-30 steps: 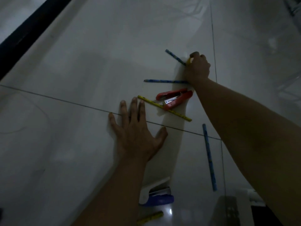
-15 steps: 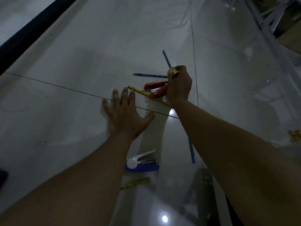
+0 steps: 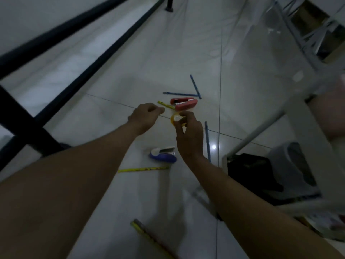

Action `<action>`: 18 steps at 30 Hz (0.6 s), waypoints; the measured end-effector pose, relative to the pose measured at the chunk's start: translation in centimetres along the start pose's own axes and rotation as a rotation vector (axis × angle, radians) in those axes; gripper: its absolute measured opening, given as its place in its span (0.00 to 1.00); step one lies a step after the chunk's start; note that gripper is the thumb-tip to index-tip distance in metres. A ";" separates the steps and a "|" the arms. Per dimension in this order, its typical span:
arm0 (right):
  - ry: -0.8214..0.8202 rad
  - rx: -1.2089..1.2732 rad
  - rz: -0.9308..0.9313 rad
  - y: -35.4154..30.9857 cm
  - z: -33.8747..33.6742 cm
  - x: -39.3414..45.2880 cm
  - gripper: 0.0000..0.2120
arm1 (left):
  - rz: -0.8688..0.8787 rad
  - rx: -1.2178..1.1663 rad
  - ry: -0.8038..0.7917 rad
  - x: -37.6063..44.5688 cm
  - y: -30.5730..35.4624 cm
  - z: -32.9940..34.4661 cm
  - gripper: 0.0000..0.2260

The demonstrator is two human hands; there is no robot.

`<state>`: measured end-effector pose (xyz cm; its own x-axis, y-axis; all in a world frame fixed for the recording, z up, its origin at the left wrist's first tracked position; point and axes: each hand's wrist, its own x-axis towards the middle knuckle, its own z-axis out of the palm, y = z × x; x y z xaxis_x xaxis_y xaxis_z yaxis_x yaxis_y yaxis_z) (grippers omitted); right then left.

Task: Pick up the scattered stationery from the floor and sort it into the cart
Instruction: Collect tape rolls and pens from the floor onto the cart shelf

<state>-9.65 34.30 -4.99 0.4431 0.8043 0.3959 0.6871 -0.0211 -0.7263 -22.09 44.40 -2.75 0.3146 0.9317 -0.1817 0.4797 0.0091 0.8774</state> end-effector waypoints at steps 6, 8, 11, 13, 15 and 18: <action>-0.127 0.026 -0.022 -5.5 -4.8 -4.0 0.16 | -0.051 0.283 -0.377 -7.3 8.1 -5.0 0.12; -0.139 0.016 -0.088 -7.4 -6.5 -4.8 0.19 | -0.028 0.349 -0.405 -10.0 9.6 -6.1 0.10; -0.141 -0.034 -0.240 -10.3 -9.6 -5.5 0.18 | 0.038 0.333 -0.347 -13.9 11.8 -7.3 0.09; -0.143 -0.076 -0.318 -12.3 -12.2 -6.1 0.17 | 0.068 0.271 -0.303 -16.5 12.9 -7.7 0.08; -0.147 -0.142 -0.401 -13.8 -14.8 -7.0 0.18 | 0.084 0.194 -0.274 -18.8 13.8 -8.0 0.07; -0.273 -0.319 -0.455 -14.9 -18.8 -9.2 0.23 | 0.111 0.176 -0.311 -22.2 14.8 -7.5 0.07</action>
<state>-13.19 16.06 12.78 -0.0690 0.8964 0.4379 0.9297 0.2169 -0.2976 -28.12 26.54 17.58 0.5936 0.7682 -0.2399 0.5535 -0.1732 0.8147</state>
